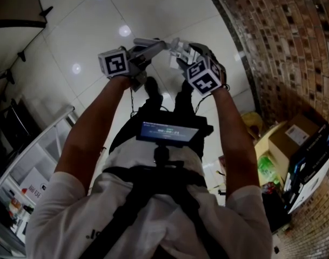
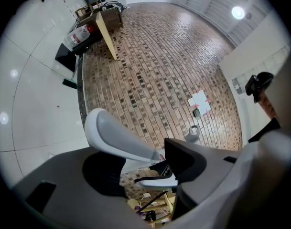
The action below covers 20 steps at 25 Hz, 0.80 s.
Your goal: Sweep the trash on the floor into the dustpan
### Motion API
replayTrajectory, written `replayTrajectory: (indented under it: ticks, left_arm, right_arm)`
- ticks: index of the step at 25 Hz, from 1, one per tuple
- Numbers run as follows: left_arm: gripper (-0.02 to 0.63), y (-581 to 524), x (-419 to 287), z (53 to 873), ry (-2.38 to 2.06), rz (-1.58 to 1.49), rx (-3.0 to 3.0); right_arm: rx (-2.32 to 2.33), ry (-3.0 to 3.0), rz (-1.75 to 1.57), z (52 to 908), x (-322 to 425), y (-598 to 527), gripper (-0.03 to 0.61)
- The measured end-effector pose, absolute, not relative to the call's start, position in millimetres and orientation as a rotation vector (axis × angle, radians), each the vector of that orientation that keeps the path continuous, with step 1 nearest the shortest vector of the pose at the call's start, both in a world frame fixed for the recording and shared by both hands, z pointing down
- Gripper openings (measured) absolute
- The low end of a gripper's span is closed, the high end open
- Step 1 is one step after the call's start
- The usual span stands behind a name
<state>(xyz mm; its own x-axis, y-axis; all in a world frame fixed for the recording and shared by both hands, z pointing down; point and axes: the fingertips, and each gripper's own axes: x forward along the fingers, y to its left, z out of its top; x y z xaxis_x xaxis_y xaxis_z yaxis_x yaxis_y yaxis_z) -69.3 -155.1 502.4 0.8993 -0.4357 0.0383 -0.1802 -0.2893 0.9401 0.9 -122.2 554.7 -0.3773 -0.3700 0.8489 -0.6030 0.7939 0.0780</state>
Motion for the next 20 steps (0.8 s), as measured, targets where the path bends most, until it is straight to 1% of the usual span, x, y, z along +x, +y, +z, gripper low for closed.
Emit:
replayTrajectory:
  ticks: [8, 20]
  left_arm:
    - [0.265, -145.6, -71.6, 513.6, -0.479, -0.2, 1.899]
    - [0.272, -126.7, -76.9, 511.0, -0.444, -0.179, 1.912]
  right_arm:
    - [0.762, -1.993, 0.348, 557.8, 14.0, -102.0, 0.27]
    - [0.887, -1.95, 0.397, 549.1, 36.8, -87.1, 0.27]
